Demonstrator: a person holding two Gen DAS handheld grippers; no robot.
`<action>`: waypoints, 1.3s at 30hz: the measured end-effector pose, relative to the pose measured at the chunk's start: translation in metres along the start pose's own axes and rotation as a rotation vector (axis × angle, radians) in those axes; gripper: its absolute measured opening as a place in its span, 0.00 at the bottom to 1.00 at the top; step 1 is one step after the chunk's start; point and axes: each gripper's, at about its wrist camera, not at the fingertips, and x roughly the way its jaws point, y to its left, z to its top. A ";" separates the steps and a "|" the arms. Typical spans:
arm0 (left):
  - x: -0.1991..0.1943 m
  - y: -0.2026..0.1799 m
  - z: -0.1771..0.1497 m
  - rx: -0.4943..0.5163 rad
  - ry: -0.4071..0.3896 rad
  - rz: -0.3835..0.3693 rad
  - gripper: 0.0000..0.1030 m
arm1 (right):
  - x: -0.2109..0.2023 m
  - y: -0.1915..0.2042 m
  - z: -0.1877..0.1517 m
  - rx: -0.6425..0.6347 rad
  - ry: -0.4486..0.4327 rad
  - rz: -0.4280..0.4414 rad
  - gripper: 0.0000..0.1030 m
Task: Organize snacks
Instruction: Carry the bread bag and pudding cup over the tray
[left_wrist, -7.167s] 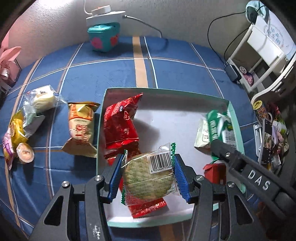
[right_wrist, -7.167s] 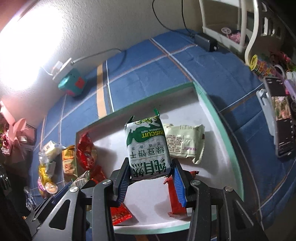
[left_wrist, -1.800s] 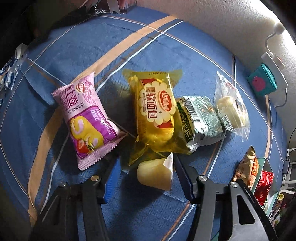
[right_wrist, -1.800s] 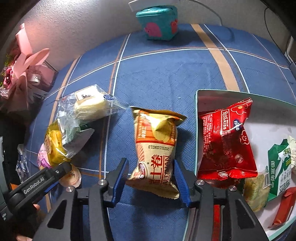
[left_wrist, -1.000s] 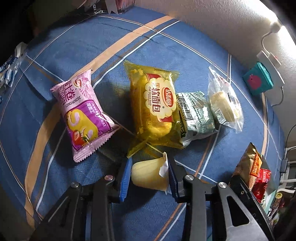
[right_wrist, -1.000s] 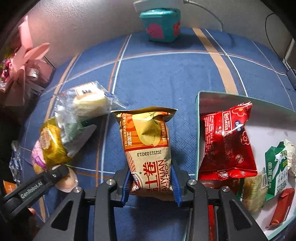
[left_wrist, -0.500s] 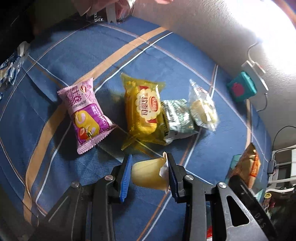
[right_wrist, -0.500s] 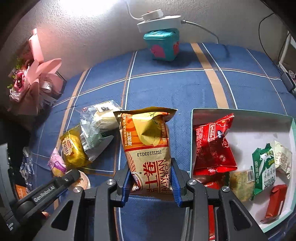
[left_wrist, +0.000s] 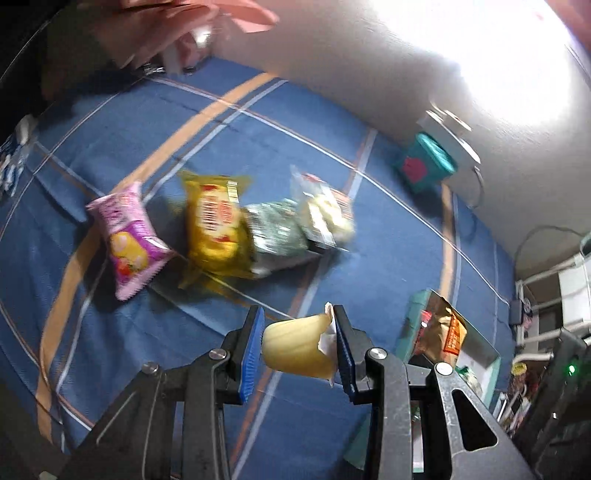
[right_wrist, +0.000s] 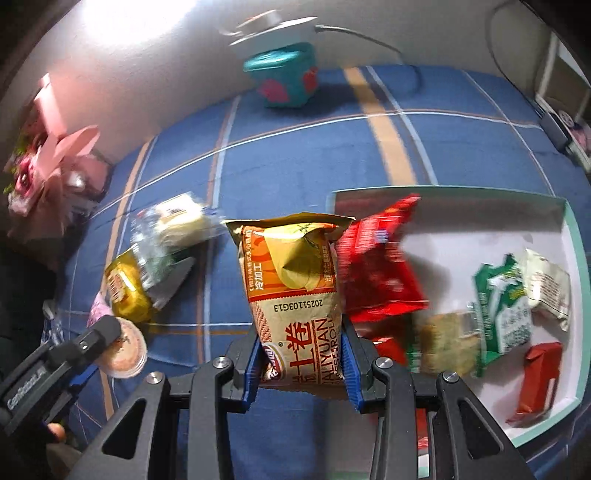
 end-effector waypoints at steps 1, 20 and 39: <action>0.000 -0.006 -0.003 0.014 0.001 -0.004 0.37 | -0.002 -0.011 0.001 0.025 -0.001 -0.003 0.38; 0.020 -0.158 -0.069 0.343 0.063 -0.118 0.37 | -0.064 -0.204 0.007 0.379 -0.100 -0.145 0.38; 0.060 -0.209 -0.083 0.486 0.031 -0.090 0.37 | -0.061 -0.226 0.012 0.391 -0.088 -0.096 0.39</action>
